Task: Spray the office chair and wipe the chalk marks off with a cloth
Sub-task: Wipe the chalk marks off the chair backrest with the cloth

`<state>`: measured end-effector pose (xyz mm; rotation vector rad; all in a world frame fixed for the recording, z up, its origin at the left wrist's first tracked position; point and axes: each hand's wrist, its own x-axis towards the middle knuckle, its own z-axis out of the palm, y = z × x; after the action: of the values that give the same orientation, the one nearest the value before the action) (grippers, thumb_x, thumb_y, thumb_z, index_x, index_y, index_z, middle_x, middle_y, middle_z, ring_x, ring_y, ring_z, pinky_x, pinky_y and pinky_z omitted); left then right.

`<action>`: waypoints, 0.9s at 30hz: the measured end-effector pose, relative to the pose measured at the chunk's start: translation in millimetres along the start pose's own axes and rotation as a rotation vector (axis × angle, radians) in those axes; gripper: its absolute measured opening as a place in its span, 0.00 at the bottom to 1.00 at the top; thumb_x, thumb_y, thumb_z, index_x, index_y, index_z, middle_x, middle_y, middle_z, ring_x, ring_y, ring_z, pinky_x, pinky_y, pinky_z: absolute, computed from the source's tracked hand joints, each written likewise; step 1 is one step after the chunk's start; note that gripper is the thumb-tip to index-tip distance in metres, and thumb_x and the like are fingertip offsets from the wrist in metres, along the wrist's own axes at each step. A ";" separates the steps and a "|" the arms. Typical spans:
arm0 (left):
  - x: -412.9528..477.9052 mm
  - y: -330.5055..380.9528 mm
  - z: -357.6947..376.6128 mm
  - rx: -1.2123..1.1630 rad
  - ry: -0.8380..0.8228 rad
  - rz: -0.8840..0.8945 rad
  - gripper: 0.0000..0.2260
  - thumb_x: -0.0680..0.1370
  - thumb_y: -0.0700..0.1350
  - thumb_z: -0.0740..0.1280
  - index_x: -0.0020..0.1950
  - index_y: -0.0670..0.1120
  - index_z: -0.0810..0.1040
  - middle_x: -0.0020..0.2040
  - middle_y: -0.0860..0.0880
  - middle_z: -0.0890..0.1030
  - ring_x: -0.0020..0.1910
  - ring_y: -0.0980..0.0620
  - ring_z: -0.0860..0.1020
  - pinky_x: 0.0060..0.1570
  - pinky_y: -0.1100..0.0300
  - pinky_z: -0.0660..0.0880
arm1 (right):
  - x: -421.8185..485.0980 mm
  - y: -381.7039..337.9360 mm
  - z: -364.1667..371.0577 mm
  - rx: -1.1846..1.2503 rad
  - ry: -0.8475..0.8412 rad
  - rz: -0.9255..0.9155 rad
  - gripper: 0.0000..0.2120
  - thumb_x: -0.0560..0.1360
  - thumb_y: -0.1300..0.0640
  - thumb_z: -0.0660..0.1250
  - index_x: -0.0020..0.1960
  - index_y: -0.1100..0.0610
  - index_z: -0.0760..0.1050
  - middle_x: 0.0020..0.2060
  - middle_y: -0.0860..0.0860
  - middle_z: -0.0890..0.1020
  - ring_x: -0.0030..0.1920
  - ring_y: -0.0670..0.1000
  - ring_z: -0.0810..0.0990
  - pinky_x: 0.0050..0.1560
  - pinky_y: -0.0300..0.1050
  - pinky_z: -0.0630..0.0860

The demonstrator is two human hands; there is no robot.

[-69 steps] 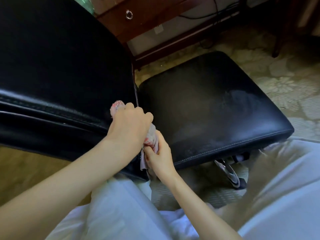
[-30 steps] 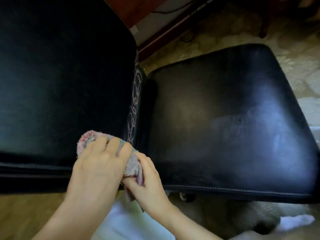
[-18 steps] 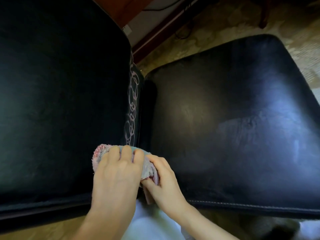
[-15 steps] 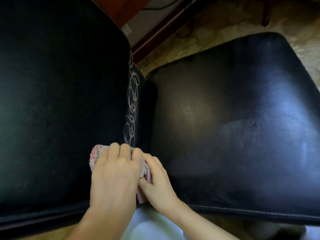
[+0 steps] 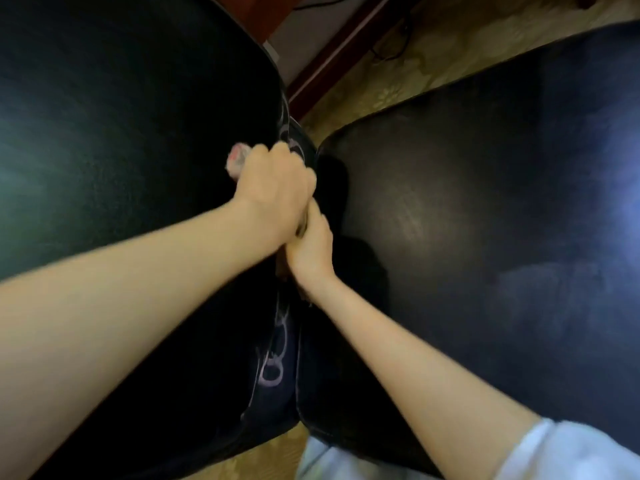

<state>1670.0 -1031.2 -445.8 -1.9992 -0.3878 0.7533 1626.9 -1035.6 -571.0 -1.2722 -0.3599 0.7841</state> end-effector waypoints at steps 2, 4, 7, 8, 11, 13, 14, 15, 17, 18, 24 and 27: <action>24.0 -14.0 3.4 0.003 0.073 0.022 0.12 0.80 0.47 0.60 0.62 0.46 0.73 0.61 0.44 0.75 0.60 0.44 0.72 0.47 0.52 0.68 | 37.2 -4.7 1.1 0.014 0.032 -0.035 0.19 0.72 0.67 0.63 0.63 0.58 0.74 0.51 0.59 0.80 0.52 0.56 0.79 0.55 0.45 0.75; 47.5 -26.1 5.2 -0.009 0.148 0.036 0.12 0.80 0.47 0.59 0.62 0.44 0.73 0.61 0.42 0.75 0.60 0.42 0.71 0.48 0.51 0.68 | 76.7 -9.5 -1.1 0.007 0.052 -0.049 0.20 0.73 0.68 0.62 0.64 0.58 0.73 0.52 0.59 0.80 0.53 0.55 0.79 0.56 0.45 0.74; 78.7 -36.5 6.3 -0.010 0.220 0.006 0.15 0.79 0.47 0.61 0.62 0.42 0.73 0.61 0.40 0.74 0.60 0.40 0.71 0.49 0.49 0.68 | 130.1 -17.3 -4.6 0.112 0.073 -0.004 0.19 0.74 0.66 0.62 0.65 0.60 0.73 0.54 0.59 0.79 0.54 0.55 0.78 0.57 0.46 0.75; 85.9 -35.5 8.0 -0.003 0.233 -0.011 0.15 0.79 0.47 0.61 0.62 0.42 0.72 0.60 0.39 0.74 0.59 0.39 0.71 0.50 0.48 0.68 | 138.6 -19.8 -8.5 0.051 0.112 0.016 0.15 0.76 0.64 0.62 0.63 0.61 0.74 0.53 0.59 0.78 0.53 0.53 0.77 0.54 0.41 0.75; 91.3 -23.6 16.8 0.051 0.237 -0.069 0.13 0.79 0.46 0.63 0.61 0.42 0.73 0.57 0.39 0.76 0.56 0.40 0.73 0.48 0.50 0.69 | 135.7 -21.9 -15.5 0.006 0.122 -0.010 0.07 0.80 0.61 0.60 0.52 0.59 0.76 0.47 0.58 0.79 0.47 0.51 0.76 0.45 0.39 0.74; 86.0 -12.5 25.4 0.056 0.238 -0.089 0.12 0.79 0.47 0.63 0.60 0.43 0.74 0.56 0.40 0.76 0.55 0.41 0.73 0.48 0.51 0.69 | 119.3 -15.1 -11.9 0.068 0.052 -0.011 0.09 0.80 0.62 0.60 0.57 0.61 0.75 0.49 0.58 0.80 0.50 0.54 0.78 0.50 0.45 0.74; 80.3 -6.3 29.2 0.040 0.228 -0.105 0.12 0.80 0.47 0.61 0.59 0.43 0.74 0.56 0.40 0.77 0.55 0.41 0.73 0.48 0.51 0.69 | 109.7 -8.5 -10.5 0.012 0.044 -0.052 0.10 0.80 0.63 0.60 0.60 0.61 0.74 0.52 0.59 0.80 0.52 0.55 0.78 0.53 0.46 0.75; 71.4 0.8 32.6 0.016 0.214 -0.128 0.12 0.80 0.48 0.60 0.59 0.43 0.74 0.55 0.40 0.77 0.55 0.42 0.73 0.47 0.51 0.68 | 98.3 -1.5 -9.4 -0.002 0.031 -0.051 0.11 0.80 0.63 0.60 0.60 0.60 0.74 0.52 0.58 0.81 0.54 0.55 0.79 0.54 0.45 0.75; 46.0 18.7 38.4 -0.047 0.181 -0.182 0.11 0.80 0.49 0.60 0.58 0.45 0.75 0.54 0.42 0.78 0.54 0.43 0.74 0.47 0.52 0.68 | 71.1 11.0 -5.7 0.014 -0.027 0.007 0.10 0.81 0.60 0.59 0.59 0.57 0.75 0.52 0.57 0.81 0.52 0.53 0.80 0.54 0.44 0.77; 30.5 28.3 41.8 -0.073 0.162 -0.210 0.11 0.80 0.50 0.60 0.57 0.46 0.75 0.54 0.43 0.78 0.54 0.44 0.74 0.49 0.53 0.69 | 55.2 16.9 -3.8 -0.023 -0.035 0.025 0.10 0.81 0.59 0.59 0.59 0.55 0.75 0.52 0.56 0.80 0.51 0.52 0.80 0.54 0.46 0.77; -74.0 80.6 41.9 -0.120 -0.069 -0.221 0.08 0.80 0.45 0.57 0.54 0.47 0.75 0.53 0.45 0.77 0.53 0.47 0.74 0.52 0.54 0.68 | -80.1 33.6 -19.0 -0.118 -0.212 0.135 0.09 0.80 0.57 0.63 0.57 0.60 0.75 0.51 0.58 0.80 0.50 0.52 0.78 0.54 0.51 0.76; -113.1 105.0 33.7 -0.054 -0.199 -0.212 0.11 0.77 0.36 0.55 0.53 0.43 0.75 0.50 0.42 0.76 0.51 0.43 0.72 0.52 0.52 0.68 | -137.2 23.8 -34.9 -0.113 -0.277 0.189 0.12 0.76 0.53 0.64 0.55 0.60 0.75 0.50 0.57 0.79 0.48 0.50 0.77 0.52 0.51 0.77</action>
<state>1559.0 -1124.4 -508.5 -1.9008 -0.7319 0.8160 1546.3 -1154.0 -579.5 -1.3182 -0.5180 1.1196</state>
